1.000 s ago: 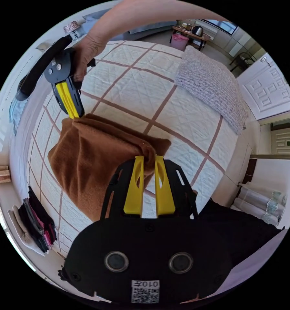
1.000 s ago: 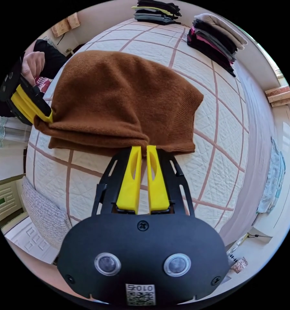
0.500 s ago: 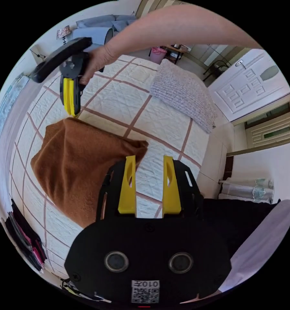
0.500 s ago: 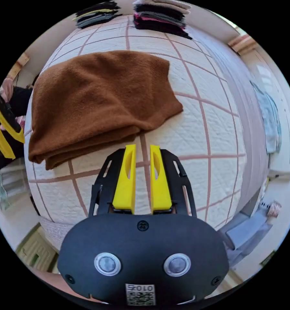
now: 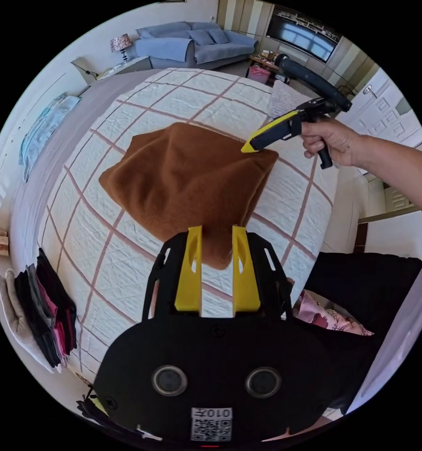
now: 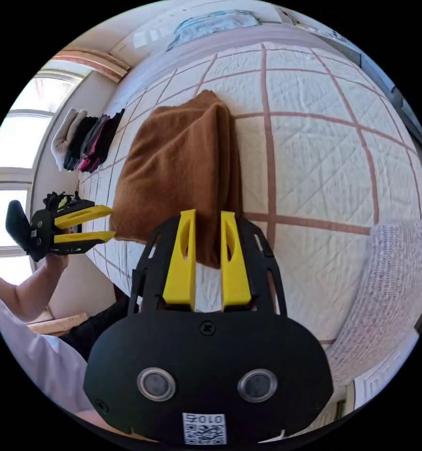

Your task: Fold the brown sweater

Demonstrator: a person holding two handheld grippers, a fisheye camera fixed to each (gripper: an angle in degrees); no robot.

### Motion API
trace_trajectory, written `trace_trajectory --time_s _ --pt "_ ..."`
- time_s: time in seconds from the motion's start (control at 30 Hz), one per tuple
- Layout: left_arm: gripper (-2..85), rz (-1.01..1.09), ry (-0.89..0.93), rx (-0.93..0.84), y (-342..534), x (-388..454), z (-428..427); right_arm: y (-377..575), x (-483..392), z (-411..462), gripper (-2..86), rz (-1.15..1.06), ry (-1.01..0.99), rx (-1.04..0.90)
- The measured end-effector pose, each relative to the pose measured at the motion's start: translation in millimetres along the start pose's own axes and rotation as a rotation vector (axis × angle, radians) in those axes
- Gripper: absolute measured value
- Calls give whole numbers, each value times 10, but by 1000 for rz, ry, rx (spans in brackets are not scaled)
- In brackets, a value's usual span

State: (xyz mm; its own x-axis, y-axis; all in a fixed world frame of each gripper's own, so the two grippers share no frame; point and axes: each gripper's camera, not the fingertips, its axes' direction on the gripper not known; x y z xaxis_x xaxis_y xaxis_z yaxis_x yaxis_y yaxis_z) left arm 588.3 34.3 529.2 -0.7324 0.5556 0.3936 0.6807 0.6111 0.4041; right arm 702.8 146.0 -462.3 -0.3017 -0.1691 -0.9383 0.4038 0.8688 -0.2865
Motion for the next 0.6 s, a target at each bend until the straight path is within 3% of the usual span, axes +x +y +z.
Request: trace_trajectory --time_s 0.13,0.4,0.53,0.6 --pt "108 94 -67 -30 -9 131 177 -216 14 7 54 -53 158 14" --pt "135 108 -64 20 44 -8 509 -702 911 515 54 -30 14 -9" --pt "142 -106 229 147 221 -609 311 -735 1056 493 69 -23 30 28" --pt "143 -284 370 265 472 -966 198 -596 1244 361 77 110 31 105"
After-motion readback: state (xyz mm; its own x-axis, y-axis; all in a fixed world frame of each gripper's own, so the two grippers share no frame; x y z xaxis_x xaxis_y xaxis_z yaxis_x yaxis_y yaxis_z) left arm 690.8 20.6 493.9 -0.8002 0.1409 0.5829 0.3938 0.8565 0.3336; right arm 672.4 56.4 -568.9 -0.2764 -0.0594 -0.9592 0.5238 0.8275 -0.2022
